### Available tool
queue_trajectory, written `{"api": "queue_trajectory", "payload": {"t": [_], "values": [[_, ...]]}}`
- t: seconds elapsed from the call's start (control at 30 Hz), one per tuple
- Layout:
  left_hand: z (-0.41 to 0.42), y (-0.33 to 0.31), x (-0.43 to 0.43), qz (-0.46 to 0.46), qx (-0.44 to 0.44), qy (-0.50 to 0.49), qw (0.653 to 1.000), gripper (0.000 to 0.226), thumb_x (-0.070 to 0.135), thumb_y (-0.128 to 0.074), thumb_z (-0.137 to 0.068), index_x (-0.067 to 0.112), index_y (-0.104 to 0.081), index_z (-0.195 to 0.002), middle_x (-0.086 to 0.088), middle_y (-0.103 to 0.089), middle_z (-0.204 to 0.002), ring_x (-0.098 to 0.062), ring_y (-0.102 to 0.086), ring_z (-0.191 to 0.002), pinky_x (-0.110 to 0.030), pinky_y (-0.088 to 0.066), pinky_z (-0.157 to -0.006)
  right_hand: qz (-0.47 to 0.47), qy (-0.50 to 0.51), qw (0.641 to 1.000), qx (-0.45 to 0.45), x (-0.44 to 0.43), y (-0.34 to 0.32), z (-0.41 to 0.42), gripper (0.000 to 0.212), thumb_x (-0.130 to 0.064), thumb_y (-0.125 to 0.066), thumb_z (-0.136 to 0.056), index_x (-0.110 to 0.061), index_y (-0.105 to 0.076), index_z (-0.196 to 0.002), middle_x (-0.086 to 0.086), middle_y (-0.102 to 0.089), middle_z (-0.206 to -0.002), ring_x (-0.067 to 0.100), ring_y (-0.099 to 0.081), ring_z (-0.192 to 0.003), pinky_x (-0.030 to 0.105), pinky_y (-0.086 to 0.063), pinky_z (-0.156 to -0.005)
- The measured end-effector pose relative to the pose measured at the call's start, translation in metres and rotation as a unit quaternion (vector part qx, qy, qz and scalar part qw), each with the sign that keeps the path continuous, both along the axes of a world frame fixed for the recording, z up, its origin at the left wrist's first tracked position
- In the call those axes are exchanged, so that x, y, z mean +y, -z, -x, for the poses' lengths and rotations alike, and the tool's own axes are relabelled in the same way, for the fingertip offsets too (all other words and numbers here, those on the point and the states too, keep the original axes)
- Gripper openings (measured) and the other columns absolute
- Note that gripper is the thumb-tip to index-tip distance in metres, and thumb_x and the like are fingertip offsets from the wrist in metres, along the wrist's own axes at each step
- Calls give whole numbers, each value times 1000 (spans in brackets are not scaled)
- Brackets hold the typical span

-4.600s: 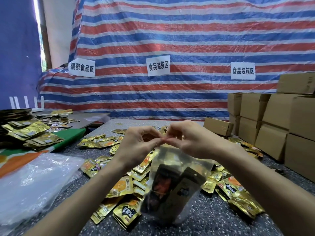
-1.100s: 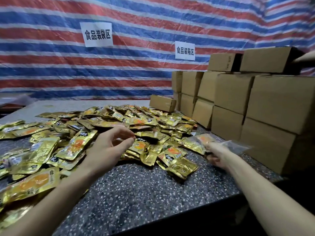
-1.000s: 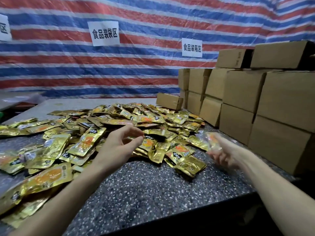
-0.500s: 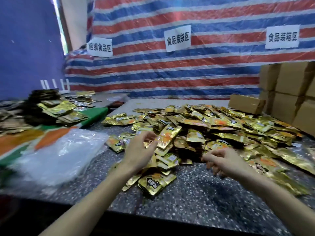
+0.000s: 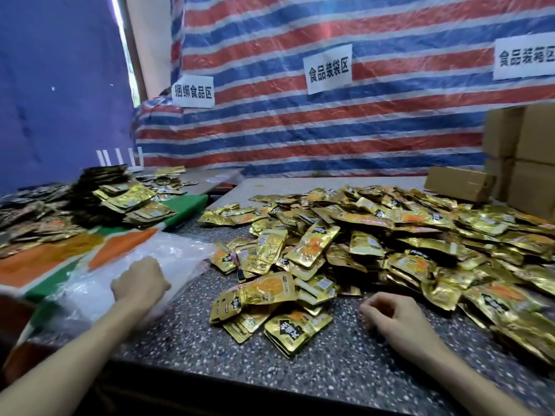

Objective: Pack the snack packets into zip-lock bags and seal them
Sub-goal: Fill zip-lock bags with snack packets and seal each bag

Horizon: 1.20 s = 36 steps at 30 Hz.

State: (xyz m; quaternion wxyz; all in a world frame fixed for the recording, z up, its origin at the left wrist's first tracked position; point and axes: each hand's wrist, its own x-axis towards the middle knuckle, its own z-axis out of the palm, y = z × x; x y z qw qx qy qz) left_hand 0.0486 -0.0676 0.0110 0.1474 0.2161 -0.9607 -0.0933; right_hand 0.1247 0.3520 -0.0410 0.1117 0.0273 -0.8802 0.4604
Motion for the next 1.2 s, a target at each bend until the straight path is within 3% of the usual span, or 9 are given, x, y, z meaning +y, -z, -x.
{"api": "queue_trajectory", "payload": {"t": [0.1,0.23,0.43,0.57,0.67,0.8,0.9,1.03,1.2], "values": [[2,-14,-2,-65,-68,9,996,49,49,-75,-82,6,-58,-67,-8,-66,-67,-24,-61,-65,-31,-47,-72,-7,8,1000,-1,0,0,0,19,-24,-68,-93,-21,-73,-75,-8,-73,-70,2,-64,-61,22,-43,-59],[9,-26,-5,-99,-59,29,993,33,25,-58,-97,-2,-67,-80,-13,-71,-79,-29,-68,-72,-40,-55,-85,0,5,1000,3,-1,2,-1,19,-23,-68,-93,-22,-72,-74,-8,-73,-71,5,-64,-62,24,-45,-60],[1,-44,22,-26,181,57,981,28,19,-57,-98,7,-60,-73,-5,-55,-61,-26,-52,-58,-33,-39,-59,85,2,996,20,1,-2,-1,21,-13,-66,-94,-13,-73,-75,0,-68,-59,6,-57,-49,20,-43,-49],[-25,-60,78,-74,310,258,912,13,15,-55,-100,10,-62,-91,1,-61,-64,-15,-54,-48,-25,-33,-44,232,6,973,-14,-2,-25,-4,31,-35,-64,-92,-7,-74,-85,6,-68,-68,12,-58,-52,21,-43,-45],[-45,-59,123,-110,313,397,856,24,-5,-47,-97,2,-60,-117,-11,-70,-88,-21,-65,-63,-36,-55,-52,315,-38,946,-67,-8,-56,-7,60,-57,-56,-82,0,-71,-95,8,-71,-75,18,-62,-59,25,-46,-46],[-68,-52,174,-17,338,528,779,50,-22,-48,-86,5,-61,-126,-17,-72,-108,-30,-72,-86,-40,-62,-67,307,-89,942,-105,-15,-101,-14,84,-83,-53,-74,-7,-69,-104,6,-75,-87,19,-67,-70,29,-49,-57],[-80,-49,199,81,328,623,705,47,-6,-40,-86,18,-61,-120,-7,-68,-125,-24,-70,-100,-35,-60,-75,291,-77,945,-130,-11,-126,-16,103,-95,-50,-58,-11,-70,-113,9,-77,-101,23,-74,-84,37,-57,-72],[-84,-39,207,152,299,664,668,42,7,-39,-89,22,-74,-106,-3,-71,-119,-17,-71,-96,-32,-60,-76,275,-41,948,-155,6,-139,-25,86,-79,-71,-62,-15,-64,-119,10,-78,-99,26,-77,-85,35,-62,-68],[-79,-27,207,169,271,676,664,42,10,-40,-90,24,-76,-105,3,-70,-122,-10,-69,-104,-27,-56,-86,242,-16,945,-219,24,-129,-31,22,-16,-67,-91,0,-62,-106,6,-67,-70,18,-62,-56,28,-54,-52]]}}
